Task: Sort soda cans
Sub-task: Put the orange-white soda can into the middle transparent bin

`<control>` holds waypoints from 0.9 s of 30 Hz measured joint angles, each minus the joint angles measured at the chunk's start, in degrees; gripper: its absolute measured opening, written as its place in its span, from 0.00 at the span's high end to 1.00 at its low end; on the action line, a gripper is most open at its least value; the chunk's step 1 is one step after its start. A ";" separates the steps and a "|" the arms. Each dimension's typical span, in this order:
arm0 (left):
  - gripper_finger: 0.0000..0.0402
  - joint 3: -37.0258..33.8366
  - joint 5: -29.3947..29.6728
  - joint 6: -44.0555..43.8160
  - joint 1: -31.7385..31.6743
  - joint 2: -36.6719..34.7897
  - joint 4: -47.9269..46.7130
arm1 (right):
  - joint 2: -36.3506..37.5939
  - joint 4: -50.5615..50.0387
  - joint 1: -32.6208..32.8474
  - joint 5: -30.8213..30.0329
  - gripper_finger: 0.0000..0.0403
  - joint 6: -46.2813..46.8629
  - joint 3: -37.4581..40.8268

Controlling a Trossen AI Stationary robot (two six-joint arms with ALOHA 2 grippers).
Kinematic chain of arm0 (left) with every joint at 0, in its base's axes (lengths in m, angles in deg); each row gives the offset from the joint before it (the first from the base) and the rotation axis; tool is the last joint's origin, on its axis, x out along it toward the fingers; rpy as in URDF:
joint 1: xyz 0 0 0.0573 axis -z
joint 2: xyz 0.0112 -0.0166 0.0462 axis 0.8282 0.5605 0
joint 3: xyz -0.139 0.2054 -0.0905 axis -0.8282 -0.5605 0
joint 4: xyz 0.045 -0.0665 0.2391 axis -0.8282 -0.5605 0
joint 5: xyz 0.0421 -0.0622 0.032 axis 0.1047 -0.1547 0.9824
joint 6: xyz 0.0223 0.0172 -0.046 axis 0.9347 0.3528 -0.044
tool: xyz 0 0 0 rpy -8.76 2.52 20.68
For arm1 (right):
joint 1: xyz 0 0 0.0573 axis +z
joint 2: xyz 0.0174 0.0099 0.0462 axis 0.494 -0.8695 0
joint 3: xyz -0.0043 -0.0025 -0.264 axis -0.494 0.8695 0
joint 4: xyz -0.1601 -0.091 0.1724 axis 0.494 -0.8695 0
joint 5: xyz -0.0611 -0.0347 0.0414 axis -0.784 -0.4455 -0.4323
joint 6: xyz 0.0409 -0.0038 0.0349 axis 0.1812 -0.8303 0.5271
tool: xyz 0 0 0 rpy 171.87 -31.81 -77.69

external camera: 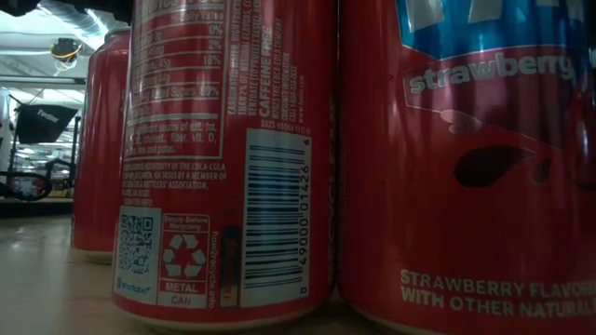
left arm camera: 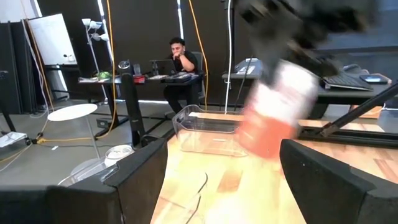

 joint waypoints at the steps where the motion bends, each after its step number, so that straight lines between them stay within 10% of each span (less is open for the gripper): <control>1: 0.25 -0.01 0.01 -0.26 0.00 0.17 0.07 | 1.06 0.51 -1.58 -0.87 0.26 -0.90 -0.02; 13: 0.25 -0.01 -5.22 -1.41 -0.07 2.32 0.47 | -2.74 4.59 -25.69 6.44 0.26 -7.71 -0.07; 27: 0.25 -0.01 -5.33 -1.45 -0.07 2.32 0.51 | -12.49 9.02 -32.43 14.01 0.26 -8.76 -0.04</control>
